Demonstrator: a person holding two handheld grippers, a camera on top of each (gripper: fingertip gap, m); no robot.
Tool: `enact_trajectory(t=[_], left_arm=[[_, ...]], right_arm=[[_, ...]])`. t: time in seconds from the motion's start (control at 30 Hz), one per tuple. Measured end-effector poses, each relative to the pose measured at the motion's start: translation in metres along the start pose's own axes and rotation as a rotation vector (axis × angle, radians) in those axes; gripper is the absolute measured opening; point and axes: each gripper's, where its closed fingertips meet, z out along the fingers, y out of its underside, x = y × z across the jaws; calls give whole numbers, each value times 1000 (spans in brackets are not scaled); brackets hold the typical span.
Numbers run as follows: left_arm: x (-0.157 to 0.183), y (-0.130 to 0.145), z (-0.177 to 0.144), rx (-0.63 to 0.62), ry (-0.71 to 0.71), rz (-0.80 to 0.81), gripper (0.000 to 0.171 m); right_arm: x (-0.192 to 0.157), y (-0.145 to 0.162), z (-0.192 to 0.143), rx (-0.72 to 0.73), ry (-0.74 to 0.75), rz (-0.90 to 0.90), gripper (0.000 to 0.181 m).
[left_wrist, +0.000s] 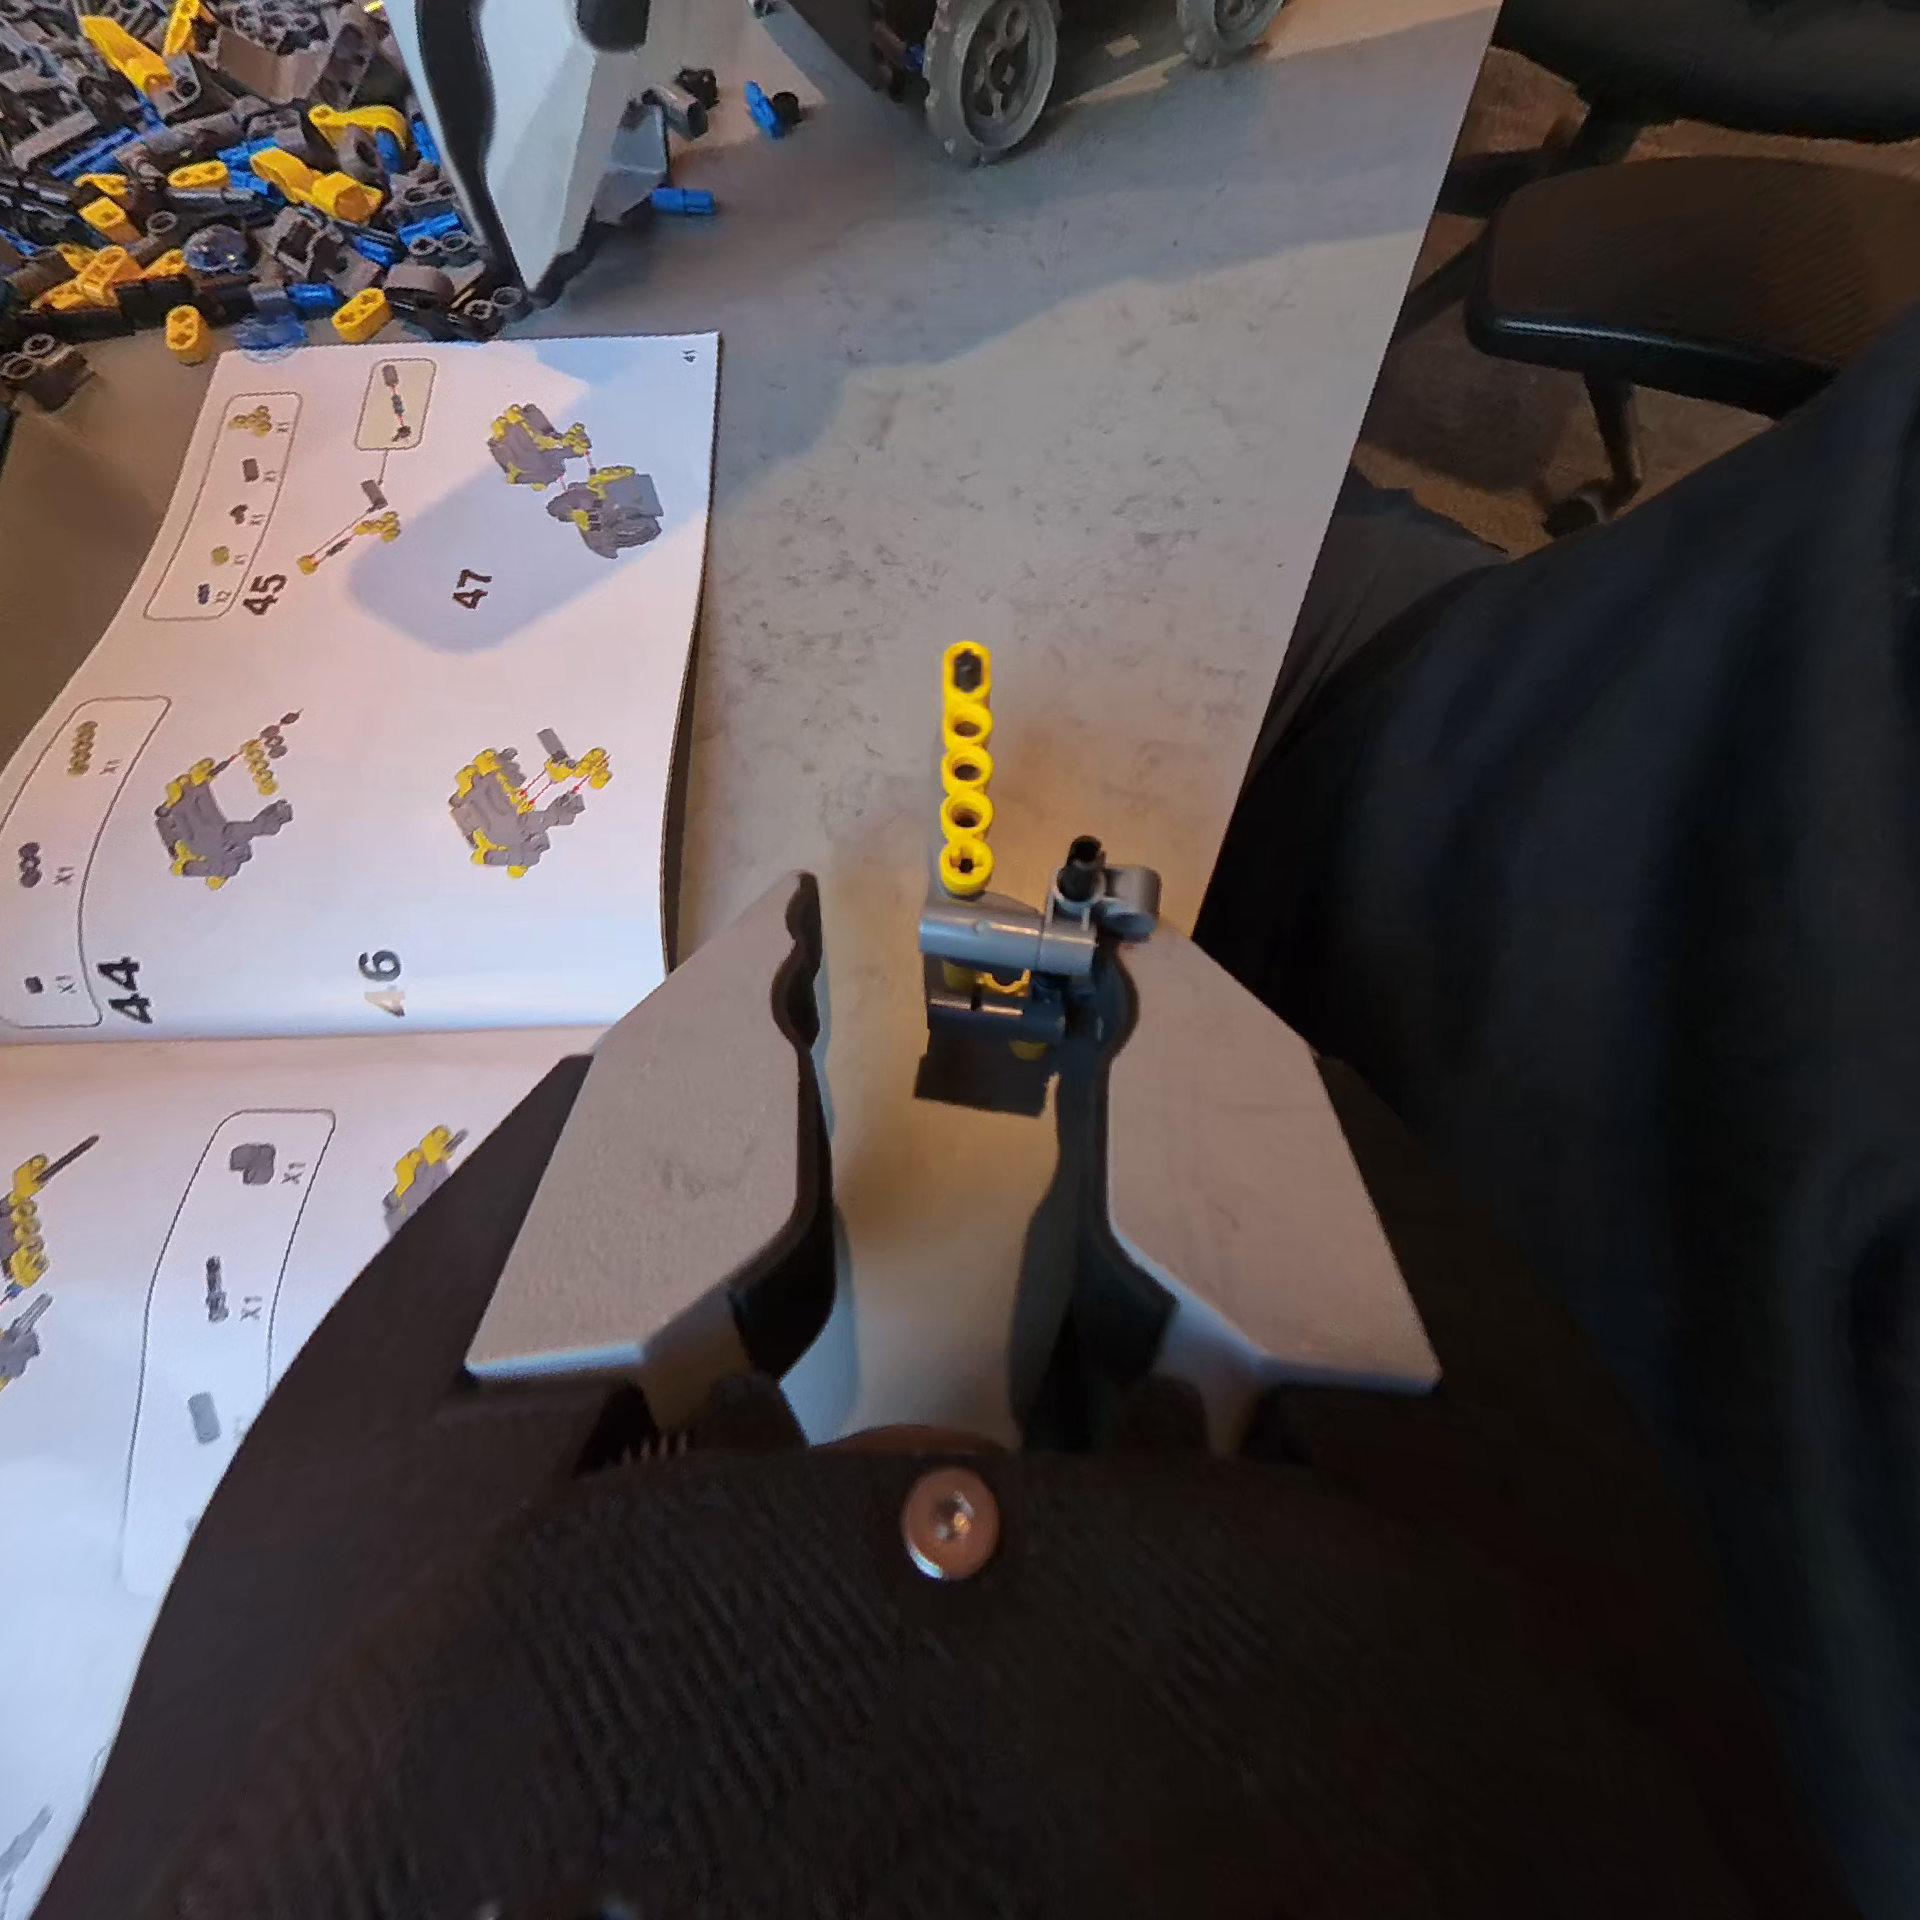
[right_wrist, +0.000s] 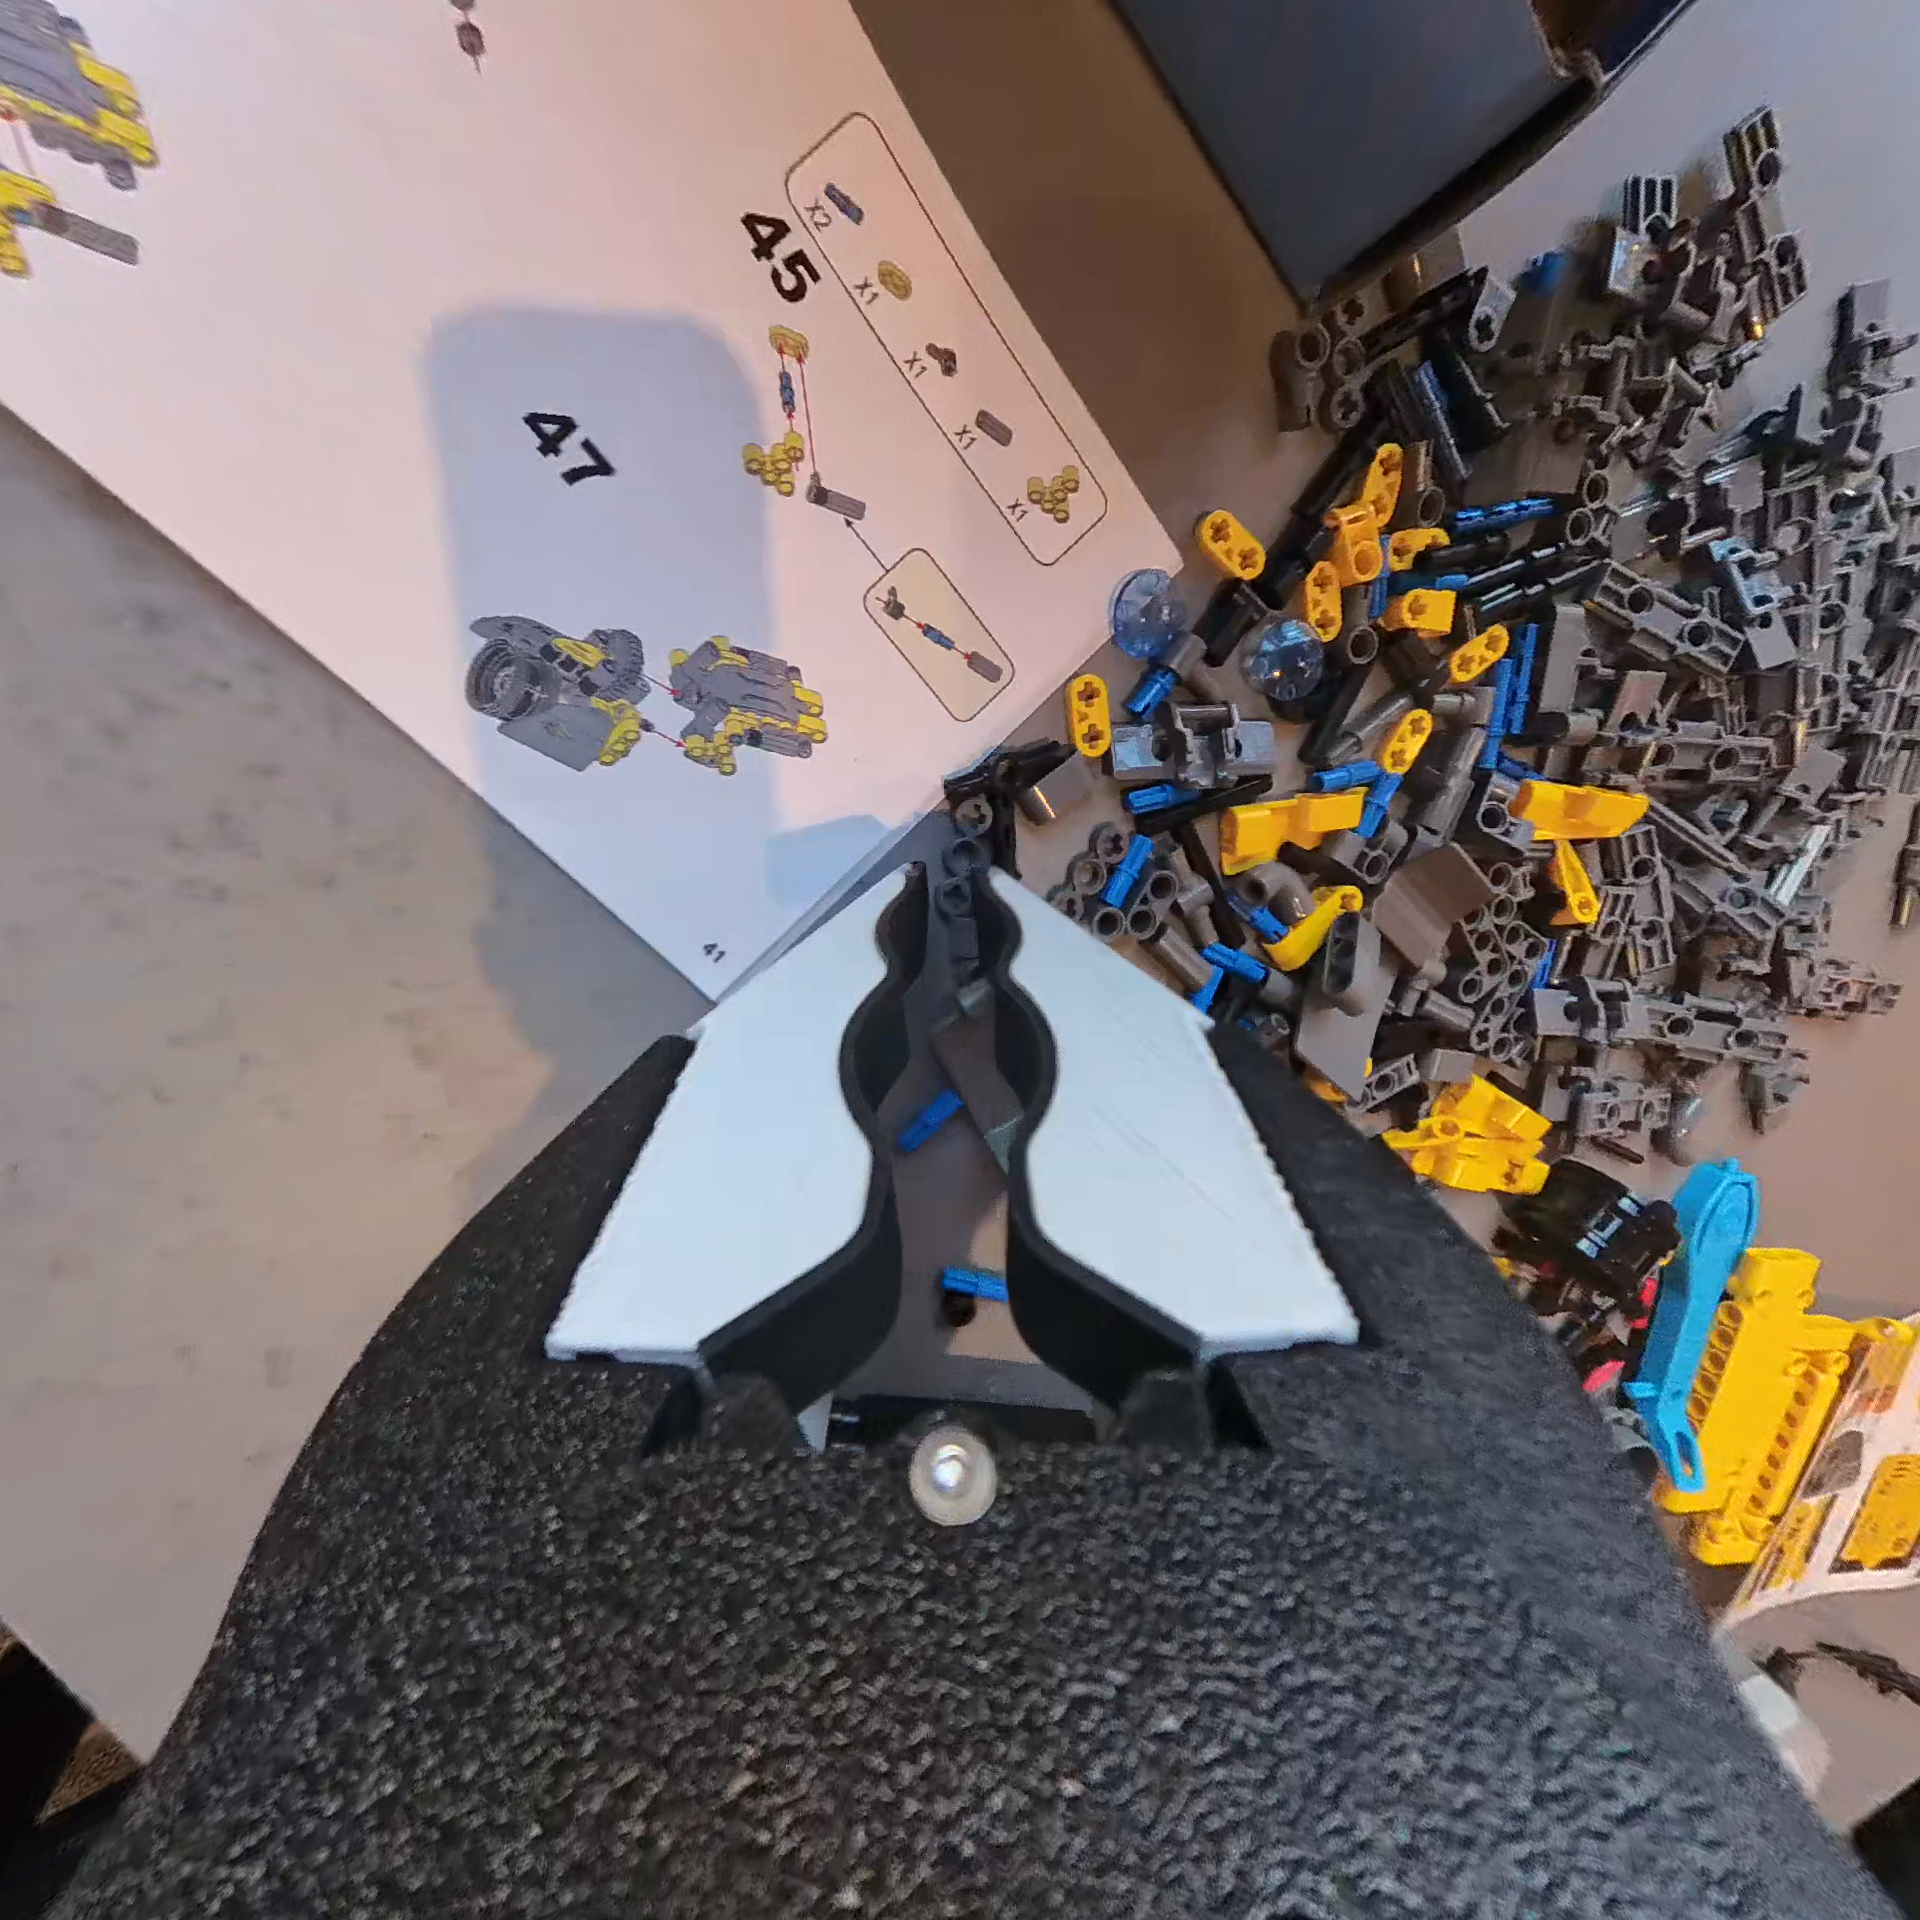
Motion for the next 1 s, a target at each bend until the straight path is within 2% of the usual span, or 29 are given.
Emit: enact_trajectory(t=[0.23, 0.4, 0.57, 0.87, 1.0], left_arm=[[-2, 5, -2, -15, 17, -29, 51], [1, 5, -2, -17, 40, -26, 38], [2, 5, -1, -17, 39, -30, 38], [5, 5, 1, -24, 49, -24, 44], [6, 5, 1, -23, 58, -31, 45]], right_arm=[[-2, -1, 8, -9, -57, 5, 6], [-8, 1, 5, -15, -88, -13, 1], [-24, 11, -5, -23, -122, -13, 0], [-73, 25, -37, 50, -197, 41, 0], [-101, 28, -36, 86, -227, 16, 3]])
